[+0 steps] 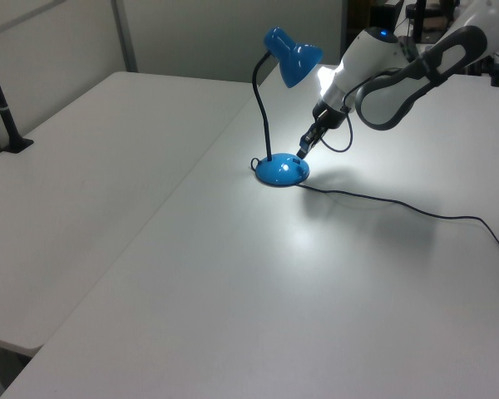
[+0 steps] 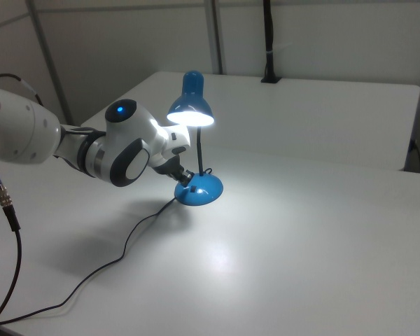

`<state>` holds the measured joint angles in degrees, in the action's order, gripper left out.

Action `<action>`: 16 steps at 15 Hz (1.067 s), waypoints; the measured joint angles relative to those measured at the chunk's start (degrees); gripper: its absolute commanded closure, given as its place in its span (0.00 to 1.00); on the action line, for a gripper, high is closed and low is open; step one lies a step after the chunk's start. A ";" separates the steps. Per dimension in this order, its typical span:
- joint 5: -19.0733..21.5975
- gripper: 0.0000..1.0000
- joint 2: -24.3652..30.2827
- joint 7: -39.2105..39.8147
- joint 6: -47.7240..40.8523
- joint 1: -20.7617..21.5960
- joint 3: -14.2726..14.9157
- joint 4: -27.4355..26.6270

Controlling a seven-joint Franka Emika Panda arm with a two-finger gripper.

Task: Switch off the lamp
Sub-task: 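Press the switch on the lamp base with the gripper fingertips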

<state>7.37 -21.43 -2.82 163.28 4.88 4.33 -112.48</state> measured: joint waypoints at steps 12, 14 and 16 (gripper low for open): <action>0.00 1.00 -3.32 -0.73 0.00 -0.36 1.65 2.80; 0.00 1.00 -3.39 -0.73 0.00 -0.36 1.81 2.80; 0.00 1.00 -3.43 -0.73 0.00 -0.28 1.81 2.80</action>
<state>7.36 -24.86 -3.55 163.28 4.60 6.13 -109.68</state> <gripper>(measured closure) 0.996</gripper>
